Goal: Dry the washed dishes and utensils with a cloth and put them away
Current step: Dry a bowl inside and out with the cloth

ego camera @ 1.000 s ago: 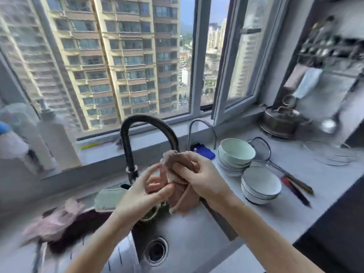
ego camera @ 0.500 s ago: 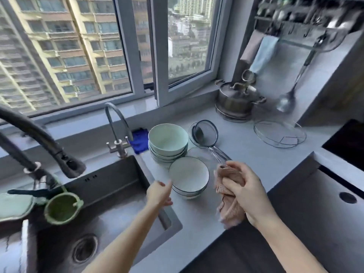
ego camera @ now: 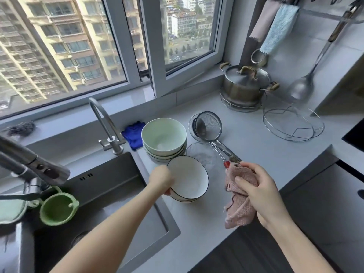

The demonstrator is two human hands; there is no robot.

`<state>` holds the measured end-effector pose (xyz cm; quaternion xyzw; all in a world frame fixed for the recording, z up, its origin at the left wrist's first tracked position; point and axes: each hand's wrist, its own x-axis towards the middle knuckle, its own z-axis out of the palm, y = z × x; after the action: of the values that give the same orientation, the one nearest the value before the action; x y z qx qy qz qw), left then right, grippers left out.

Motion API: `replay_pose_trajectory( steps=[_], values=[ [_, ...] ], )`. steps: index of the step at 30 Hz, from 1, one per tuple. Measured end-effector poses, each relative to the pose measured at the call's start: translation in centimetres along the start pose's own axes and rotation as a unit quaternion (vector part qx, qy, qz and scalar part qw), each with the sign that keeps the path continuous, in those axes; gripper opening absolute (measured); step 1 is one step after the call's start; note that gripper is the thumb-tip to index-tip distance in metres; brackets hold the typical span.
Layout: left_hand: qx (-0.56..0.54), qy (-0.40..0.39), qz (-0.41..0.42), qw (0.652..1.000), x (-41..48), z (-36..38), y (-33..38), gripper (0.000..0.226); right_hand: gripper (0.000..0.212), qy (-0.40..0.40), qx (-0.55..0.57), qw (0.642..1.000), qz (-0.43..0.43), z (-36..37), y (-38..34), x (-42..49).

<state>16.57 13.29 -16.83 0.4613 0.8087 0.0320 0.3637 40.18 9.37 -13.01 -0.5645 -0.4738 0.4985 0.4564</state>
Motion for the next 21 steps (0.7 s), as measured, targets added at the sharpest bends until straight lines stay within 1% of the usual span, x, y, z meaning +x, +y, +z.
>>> replay_pose_trajectory(
  steps=[3,5,7,9,12,15,17,19,21],
  values=[
    [-0.005,-0.019,0.019,1.000,0.2,-0.2,-0.1,0.028,0.041,-0.001,-0.012,1.000,-0.013,0.8,-0.7,0.6],
    [-0.007,-0.003,0.056,0.998,0.2,-0.1,-0.2,0.023,0.039,0.001,-0.015,1.000,-0.023,1.4,-1.1,0.9],
    [0.011,0.045,0.103,0.994,0.2,-0.1,-0.1,0.032,0.037,0.006,-0.017,0.999,-0.033,1.8,-1.6,1.0],
    [0.006,0.085,0.130,0.988,0.2,0.0,0.2,0.044,0.034,0.009,-0.019,0.999,-0.043,2.2,-1.9,1.1],
    [-0.010,0.091,0.152,0.984,-0.3,-0.4,0.9,0.047,0.034,0.009,-0.018,0.998,-0.054,2.6,-2.2,1.1],
    [0.043,0.106,0.171,0.979,-1.2,-0.5,1.1,0.052,0.033,0.005,-0.026,0.998,-0.058,2.9,-2.5,1.5],
    [0.106,0.121,0.182,0.970,-2.1,-0.5,1.3,0.058,0.033,-0.004,-0.032,0.997,-0.065,2.9,-2.9,2.1],
    [0.192,0.132,0.203,0.951,-2.8,-0.2,1.5,0.071,0.032,-0.022,-0.038,0.996,-0.075,2.9,-3.3,2.8],
    [0.244,0.139,0.223,0.933,-3.4,0.1,1.6,0.084,0.032,-0.046,-0.053,0.993,-0.096,2.8,-3.9,3.7]
  ],
)
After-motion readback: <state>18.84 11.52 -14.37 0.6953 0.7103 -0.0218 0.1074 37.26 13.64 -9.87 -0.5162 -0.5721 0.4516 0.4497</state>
